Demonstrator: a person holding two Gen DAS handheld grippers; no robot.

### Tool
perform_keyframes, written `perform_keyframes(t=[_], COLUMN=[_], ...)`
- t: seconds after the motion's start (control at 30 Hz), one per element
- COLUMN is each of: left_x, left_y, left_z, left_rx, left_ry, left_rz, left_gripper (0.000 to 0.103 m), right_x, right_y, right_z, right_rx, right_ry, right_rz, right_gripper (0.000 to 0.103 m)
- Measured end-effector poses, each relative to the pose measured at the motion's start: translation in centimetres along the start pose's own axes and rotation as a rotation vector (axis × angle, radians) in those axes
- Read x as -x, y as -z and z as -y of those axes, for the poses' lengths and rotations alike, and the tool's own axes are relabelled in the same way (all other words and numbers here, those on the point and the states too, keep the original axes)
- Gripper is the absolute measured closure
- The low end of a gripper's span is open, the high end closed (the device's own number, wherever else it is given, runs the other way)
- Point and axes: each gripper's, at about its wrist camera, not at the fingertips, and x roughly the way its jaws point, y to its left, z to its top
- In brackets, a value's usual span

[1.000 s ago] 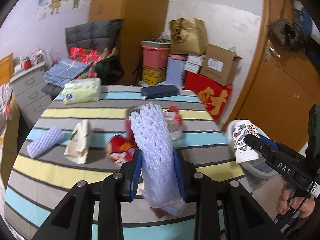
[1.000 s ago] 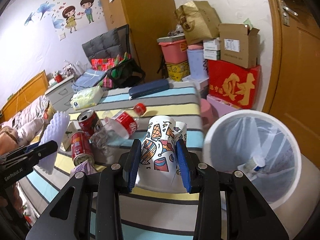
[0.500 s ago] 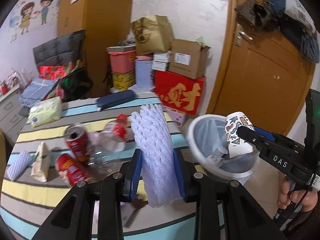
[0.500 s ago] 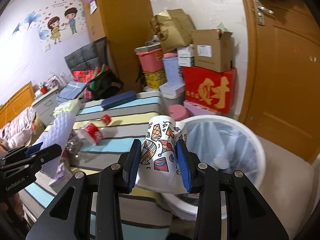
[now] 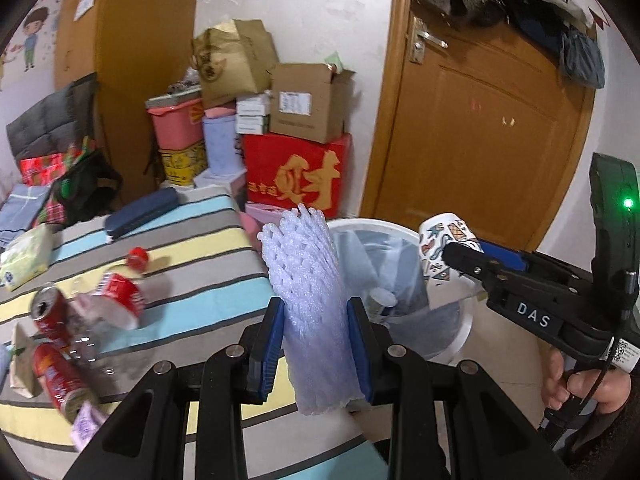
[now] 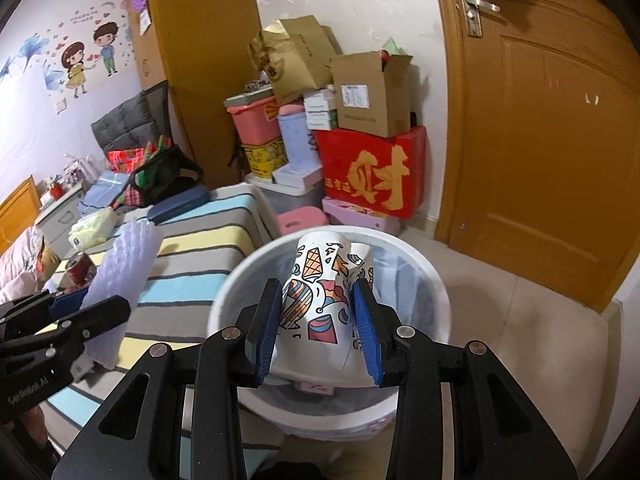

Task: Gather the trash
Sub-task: 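Carry the foam net and paper cup over the wastebasket, then open both tools to drop the foam net and paper cup into the wastebasket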

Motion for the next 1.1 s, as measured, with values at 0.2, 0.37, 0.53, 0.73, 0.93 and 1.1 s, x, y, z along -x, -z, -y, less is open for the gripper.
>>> perform_keyframes(t=[0.2, 0.37, 0.53, 0.73, 0.93, 1.1], left_x=[-2.8, -4.5, -5.7, -6.9, -6.5, -5.6], left_y=[-0.1, -0.1, -0.3, -0.4, -0.4, -0.3], left_z=[1.7, 2.6, 2.5, 2.1, 1.6, 1.1], left_rx=[-0.015, -0.032, -0.023, -0.004, 0.006, 0.012], left_ry=[0.031, 0.025, 0.036, 0.045, 0.031, 0.020], left_rz=[-0.040, -0.057, -0.077, -0.099, -0.088, -0.072], left_gripper=[0.071, 0.070, 0.069, 0.054, 0.047, 0.047], right_x=[-1.4, -2.5, -3.3, -3.9, -3.6, -3.2], right_y=[0.6, 0.7, 0.9, 1.1, 1.1, 0.9], right_z=[1.2, 2.5, 3.0, 3.4, 3.7, 3.4], right_rx=[0.014, 0.006, 0.014, 0.013, -0.009, -0.018], right_ry=[0.015, 0.022, 0.052, 0.058, 0.072, 0.066], right_rz=[-0.046, -0.082, -0.106, -0.116, -0.104, -0.090], right_gripper=[0.065, 0.065, 0.064, 0.062, 0.041, 0.041])
